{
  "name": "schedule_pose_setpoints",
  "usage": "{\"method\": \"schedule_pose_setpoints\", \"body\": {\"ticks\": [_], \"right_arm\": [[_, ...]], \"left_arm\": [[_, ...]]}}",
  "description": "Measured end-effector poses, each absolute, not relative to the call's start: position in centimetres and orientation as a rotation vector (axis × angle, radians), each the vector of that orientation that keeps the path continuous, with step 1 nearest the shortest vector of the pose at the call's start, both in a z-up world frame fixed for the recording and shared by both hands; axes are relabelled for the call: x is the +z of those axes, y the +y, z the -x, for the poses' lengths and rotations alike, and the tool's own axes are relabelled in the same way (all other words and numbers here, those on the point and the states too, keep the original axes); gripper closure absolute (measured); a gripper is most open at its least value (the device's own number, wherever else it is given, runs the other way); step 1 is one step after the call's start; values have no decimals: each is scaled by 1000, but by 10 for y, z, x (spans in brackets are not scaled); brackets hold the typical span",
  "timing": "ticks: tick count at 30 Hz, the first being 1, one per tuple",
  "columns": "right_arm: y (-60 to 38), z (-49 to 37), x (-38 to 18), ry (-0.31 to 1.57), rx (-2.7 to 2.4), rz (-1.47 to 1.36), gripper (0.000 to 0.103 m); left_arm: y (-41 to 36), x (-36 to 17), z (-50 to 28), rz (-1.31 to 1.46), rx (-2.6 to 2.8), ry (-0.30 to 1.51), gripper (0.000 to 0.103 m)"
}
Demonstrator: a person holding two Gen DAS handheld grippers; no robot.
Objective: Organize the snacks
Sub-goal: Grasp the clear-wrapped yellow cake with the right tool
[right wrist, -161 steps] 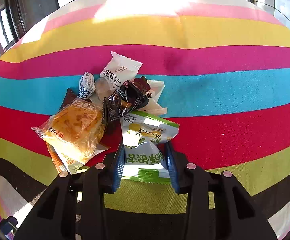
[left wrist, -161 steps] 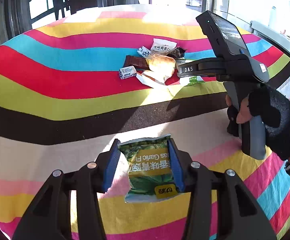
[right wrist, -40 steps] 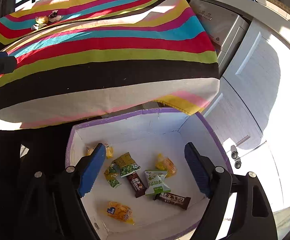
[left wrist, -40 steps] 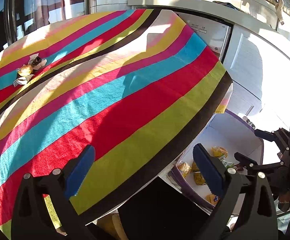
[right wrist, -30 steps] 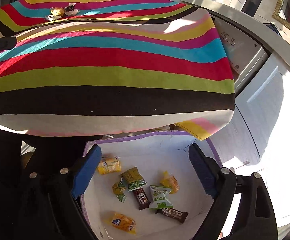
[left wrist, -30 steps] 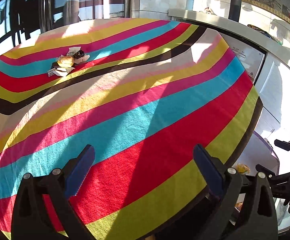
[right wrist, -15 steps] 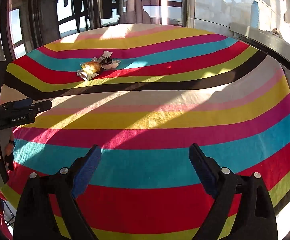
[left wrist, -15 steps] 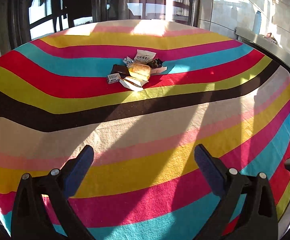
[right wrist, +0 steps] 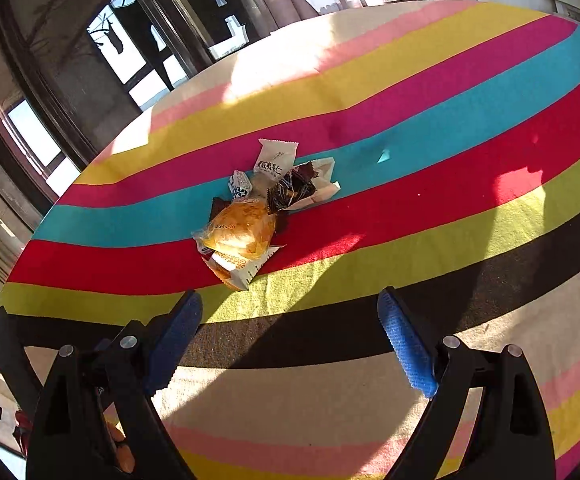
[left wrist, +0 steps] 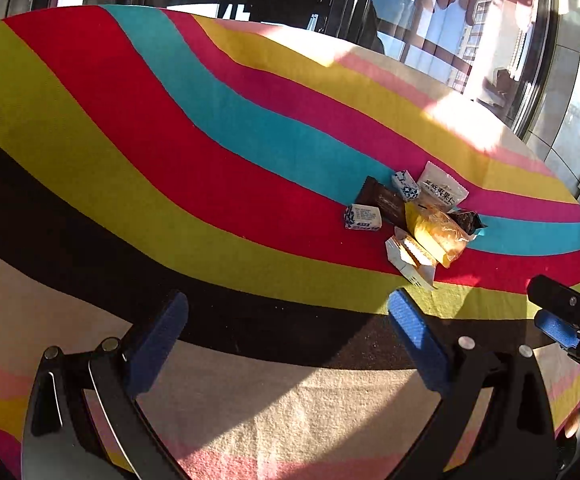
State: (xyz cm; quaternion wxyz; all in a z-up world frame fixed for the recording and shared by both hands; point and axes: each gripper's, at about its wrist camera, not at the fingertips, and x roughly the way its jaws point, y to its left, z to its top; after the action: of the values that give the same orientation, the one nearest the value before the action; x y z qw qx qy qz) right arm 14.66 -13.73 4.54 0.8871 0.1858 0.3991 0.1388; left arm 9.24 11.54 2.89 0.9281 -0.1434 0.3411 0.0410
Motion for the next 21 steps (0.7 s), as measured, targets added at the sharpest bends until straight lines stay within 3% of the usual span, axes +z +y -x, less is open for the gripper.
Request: {"method": "schedule_pose_setpoints", "body": {"ticks": [12, 14, 21], "right_arm": [[-58, -240, 17, 912, 235, -358, 17], [-69, -234, 19, 863, 254, -356, 53], [-124, -158, 33, 761, 227, -220, 56]], "left_arm": [[127, 11, -103, 416, 14, 756, 3], [128, 9, -105, 429, 10, 774, 3], [126, 7, -105, 421, 17, 785, 3]]}}
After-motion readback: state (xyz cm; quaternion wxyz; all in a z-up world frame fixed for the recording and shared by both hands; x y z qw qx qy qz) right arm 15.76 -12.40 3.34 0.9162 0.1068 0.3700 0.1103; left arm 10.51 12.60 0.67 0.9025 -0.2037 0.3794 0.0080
